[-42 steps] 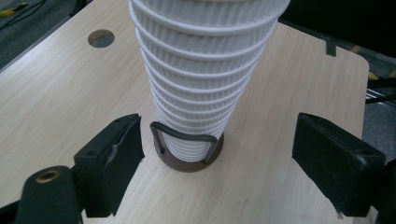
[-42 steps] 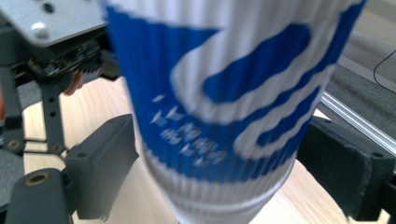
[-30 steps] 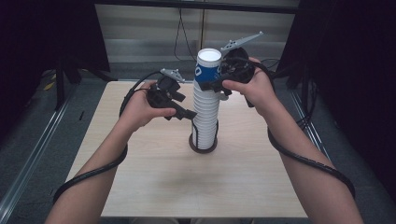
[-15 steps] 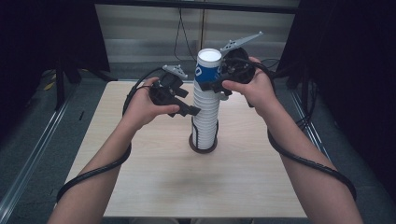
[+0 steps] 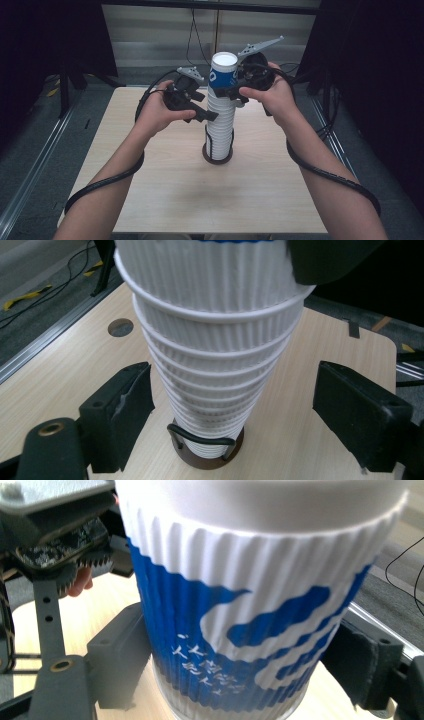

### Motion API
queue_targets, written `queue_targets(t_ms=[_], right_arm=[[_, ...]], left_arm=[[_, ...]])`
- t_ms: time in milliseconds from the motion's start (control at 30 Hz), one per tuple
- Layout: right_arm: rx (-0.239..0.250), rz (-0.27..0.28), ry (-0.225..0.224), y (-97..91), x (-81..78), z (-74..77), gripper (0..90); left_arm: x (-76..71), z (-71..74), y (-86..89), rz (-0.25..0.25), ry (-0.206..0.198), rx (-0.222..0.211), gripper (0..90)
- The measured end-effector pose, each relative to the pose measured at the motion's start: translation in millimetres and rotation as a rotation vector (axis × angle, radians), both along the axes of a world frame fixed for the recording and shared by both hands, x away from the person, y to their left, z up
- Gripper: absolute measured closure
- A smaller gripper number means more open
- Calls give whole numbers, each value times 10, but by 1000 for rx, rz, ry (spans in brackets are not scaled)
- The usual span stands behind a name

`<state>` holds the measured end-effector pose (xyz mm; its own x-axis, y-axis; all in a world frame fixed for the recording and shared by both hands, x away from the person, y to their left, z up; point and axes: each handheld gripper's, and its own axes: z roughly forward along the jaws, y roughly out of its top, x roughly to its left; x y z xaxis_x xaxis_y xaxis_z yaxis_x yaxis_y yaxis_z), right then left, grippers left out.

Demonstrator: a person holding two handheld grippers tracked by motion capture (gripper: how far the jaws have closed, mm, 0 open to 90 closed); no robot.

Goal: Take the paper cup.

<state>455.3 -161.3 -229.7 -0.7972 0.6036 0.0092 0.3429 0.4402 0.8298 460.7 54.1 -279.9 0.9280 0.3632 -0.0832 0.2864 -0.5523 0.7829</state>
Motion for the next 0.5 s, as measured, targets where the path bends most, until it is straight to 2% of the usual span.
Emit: queue_targets(t_ms=[233, 300, 367, 500], right_arm=[[36, -17, 1, 7, 9, -61, 156], [23, -14, -10, 28, 12, -95, 146], [29, -21, -17, 44, 10, -111, 142], [27, -21, -22, 52, 14, -108, 161]], left_arm=[[4, 18, -9, 3, -6, -10, 160], [2, 25, -10, 2, -9, -7, 160], [7, 28, -13, 5, -7, -11, 160], [24, 41, -20, 21, -17, -34, 160]])
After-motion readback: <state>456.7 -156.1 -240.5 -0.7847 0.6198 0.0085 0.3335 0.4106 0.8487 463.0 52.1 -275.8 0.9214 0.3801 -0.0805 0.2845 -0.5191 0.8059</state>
